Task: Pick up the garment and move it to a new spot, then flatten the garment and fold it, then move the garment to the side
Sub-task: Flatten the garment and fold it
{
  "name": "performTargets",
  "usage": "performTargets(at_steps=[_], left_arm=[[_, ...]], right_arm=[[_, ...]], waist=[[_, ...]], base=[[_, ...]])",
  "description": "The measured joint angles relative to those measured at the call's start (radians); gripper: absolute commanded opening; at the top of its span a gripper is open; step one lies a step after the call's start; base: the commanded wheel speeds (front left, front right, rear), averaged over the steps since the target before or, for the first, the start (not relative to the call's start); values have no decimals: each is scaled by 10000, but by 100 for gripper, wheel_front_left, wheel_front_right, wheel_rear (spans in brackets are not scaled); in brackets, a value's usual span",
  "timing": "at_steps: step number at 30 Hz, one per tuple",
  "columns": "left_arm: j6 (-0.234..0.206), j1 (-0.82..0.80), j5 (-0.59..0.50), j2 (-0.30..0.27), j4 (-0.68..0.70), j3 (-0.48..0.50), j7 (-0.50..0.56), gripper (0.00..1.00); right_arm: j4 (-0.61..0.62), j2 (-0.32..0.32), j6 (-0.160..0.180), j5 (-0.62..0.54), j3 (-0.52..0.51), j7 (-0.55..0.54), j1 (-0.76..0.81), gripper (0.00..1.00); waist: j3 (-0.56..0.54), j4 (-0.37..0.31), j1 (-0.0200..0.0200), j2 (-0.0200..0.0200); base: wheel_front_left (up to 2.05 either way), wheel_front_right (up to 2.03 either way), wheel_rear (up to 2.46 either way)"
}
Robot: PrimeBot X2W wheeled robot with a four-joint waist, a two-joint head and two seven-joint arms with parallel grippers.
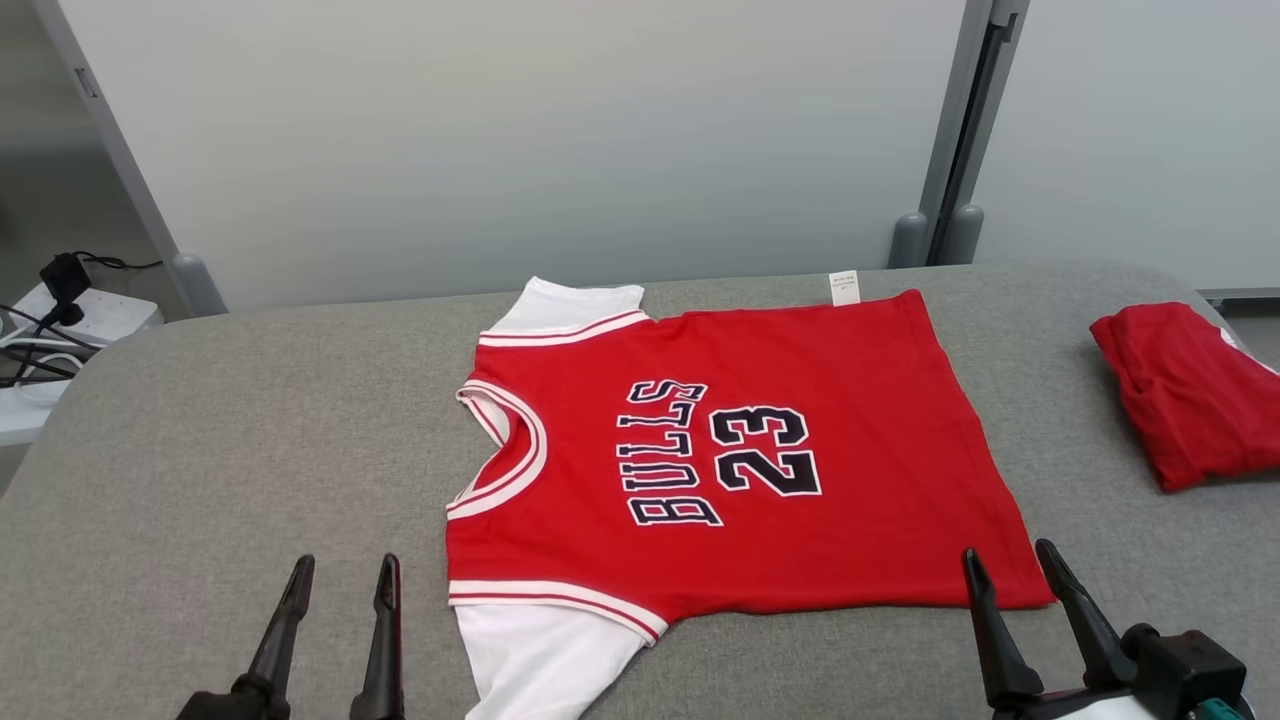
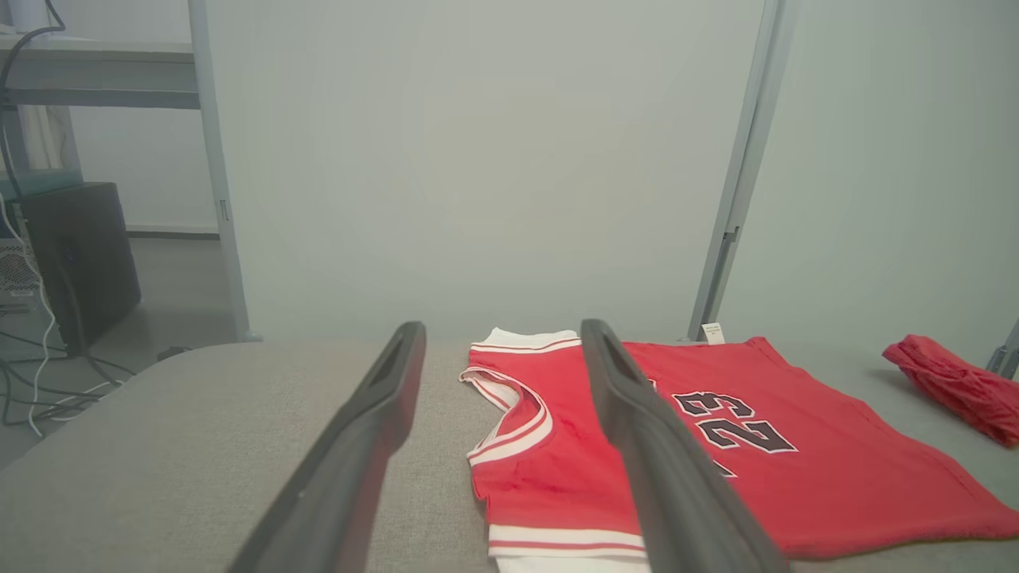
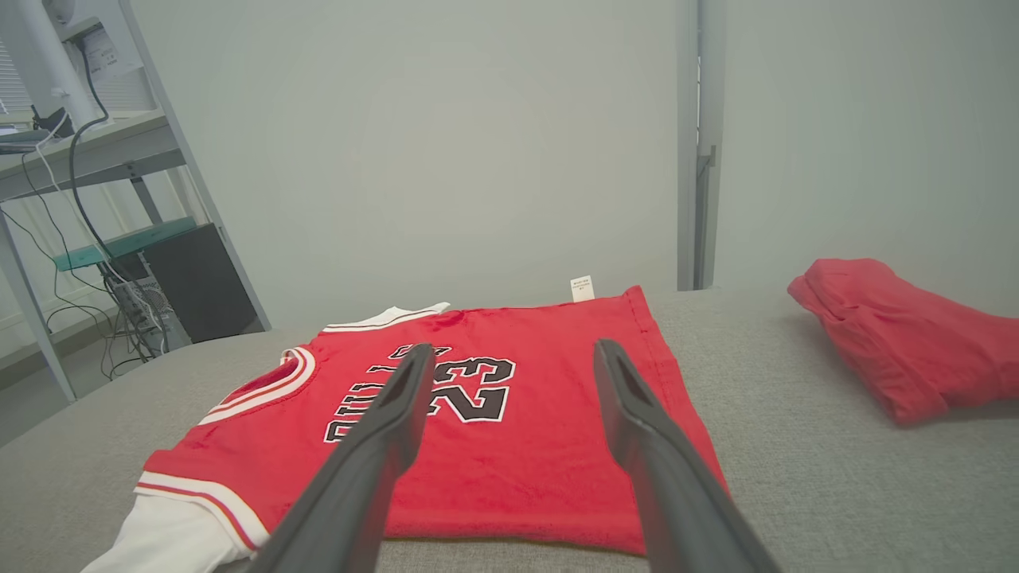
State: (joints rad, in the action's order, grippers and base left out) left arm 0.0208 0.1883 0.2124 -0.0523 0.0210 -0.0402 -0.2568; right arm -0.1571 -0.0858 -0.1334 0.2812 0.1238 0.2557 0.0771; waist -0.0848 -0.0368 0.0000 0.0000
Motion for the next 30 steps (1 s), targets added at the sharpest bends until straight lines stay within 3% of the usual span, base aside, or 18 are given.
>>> performTargets(at_steps=[30], left_arm=[[234, 146, -332, 21, -487, 19, 0, 100]], right_arm=[[192, -4, 0, 105, 63, 0, 145, 100]], waist=[[-10, -29, 0, 0]], base=[[0, 0, 0]])
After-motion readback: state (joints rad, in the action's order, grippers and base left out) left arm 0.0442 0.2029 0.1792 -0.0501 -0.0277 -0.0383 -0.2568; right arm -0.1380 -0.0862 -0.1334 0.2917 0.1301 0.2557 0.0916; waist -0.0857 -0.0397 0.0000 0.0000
